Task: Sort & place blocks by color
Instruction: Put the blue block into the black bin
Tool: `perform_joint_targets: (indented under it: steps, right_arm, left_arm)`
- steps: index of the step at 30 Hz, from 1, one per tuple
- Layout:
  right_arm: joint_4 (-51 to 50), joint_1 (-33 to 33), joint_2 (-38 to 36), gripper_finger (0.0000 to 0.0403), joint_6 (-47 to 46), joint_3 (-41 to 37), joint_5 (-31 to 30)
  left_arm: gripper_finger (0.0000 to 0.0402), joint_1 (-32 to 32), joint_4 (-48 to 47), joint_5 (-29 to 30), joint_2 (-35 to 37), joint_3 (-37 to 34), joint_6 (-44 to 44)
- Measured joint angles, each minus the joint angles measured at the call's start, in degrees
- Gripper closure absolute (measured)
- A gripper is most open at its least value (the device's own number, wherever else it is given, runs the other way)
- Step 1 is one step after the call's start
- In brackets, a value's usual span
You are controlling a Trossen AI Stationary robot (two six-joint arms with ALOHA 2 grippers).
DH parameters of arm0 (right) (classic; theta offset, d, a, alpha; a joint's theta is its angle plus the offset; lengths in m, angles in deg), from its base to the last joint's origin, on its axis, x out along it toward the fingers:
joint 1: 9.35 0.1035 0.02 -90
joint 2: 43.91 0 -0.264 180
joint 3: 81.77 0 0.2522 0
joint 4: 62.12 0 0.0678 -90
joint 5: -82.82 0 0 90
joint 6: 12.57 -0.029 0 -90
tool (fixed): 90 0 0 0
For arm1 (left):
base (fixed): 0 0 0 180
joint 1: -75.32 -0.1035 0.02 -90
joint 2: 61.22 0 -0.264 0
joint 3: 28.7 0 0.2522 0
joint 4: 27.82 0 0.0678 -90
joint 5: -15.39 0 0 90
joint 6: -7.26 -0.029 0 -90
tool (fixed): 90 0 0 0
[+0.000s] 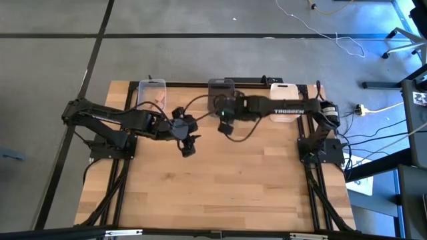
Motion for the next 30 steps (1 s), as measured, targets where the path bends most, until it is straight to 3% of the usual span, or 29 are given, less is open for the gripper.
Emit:
perform_joint_targets:
  steps: [4,7,16,30]
  right_arm:
    - [10.1,-5.8,0.4,0.0268,5.5,-0.8,7.4]
    - [13.8,-9.9,1.7,0.0268,7.4,-0.9,9.3]
    - [17.2,-20.1,9.5,0.0268,12.1,-0.9,18.2]
    - [17.9,-23.1,15.9,0.0268,13.3,-0.9,25.3]
  left_arm:
    - [0.0232,0.0,-0.8,1.9,2.0,0.0,1.9]
    - [0.0232,0.0,-2.5,1.9,3.8,-0.2,3.4]
    - [0.0232,-0.3,-3.2,2.2,6.2,-0.3,5.9]
    - [0.0232,-0.3,-2.7,3.0,6.2,-0.2,7.4]
